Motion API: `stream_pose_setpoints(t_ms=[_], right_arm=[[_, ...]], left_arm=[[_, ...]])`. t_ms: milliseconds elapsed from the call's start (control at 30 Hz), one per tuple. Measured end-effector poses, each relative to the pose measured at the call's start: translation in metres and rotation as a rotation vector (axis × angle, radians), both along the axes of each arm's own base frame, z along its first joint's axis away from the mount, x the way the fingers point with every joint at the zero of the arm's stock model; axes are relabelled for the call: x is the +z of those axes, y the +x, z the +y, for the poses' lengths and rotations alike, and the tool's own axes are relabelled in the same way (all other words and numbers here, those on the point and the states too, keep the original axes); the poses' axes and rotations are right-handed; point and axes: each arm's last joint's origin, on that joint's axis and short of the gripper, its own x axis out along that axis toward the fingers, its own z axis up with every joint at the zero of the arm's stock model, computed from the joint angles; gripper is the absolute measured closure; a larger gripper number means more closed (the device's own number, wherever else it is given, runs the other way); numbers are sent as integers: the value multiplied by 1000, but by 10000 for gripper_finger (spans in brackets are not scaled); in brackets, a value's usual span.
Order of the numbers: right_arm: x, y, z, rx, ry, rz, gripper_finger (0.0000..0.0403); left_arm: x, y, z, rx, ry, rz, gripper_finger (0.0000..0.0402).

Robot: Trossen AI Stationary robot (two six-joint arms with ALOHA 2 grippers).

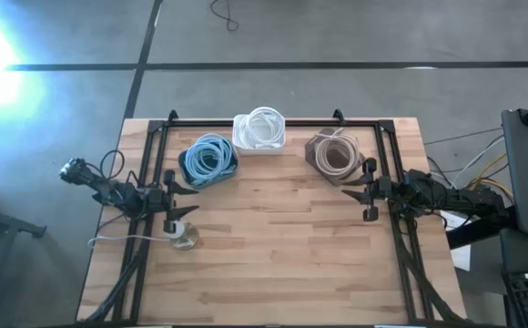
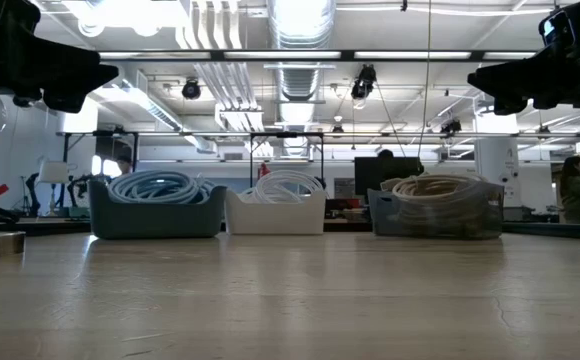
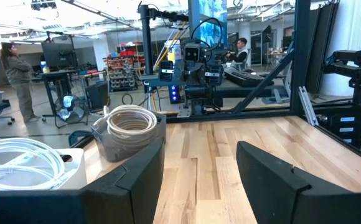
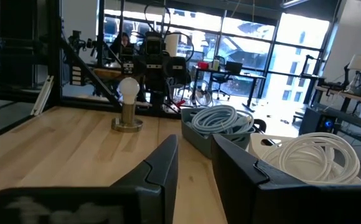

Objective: Sort HDMI cables
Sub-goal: Return to Home Position

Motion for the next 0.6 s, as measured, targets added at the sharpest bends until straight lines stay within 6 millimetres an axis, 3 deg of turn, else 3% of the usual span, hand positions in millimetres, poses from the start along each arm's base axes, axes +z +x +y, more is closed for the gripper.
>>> stream_pose_setpoints(t_ms=[600], right_arm=[[0,0,0,0,0,0,333]], left_arm=[[0,0,0,-1,0,-1,195]])
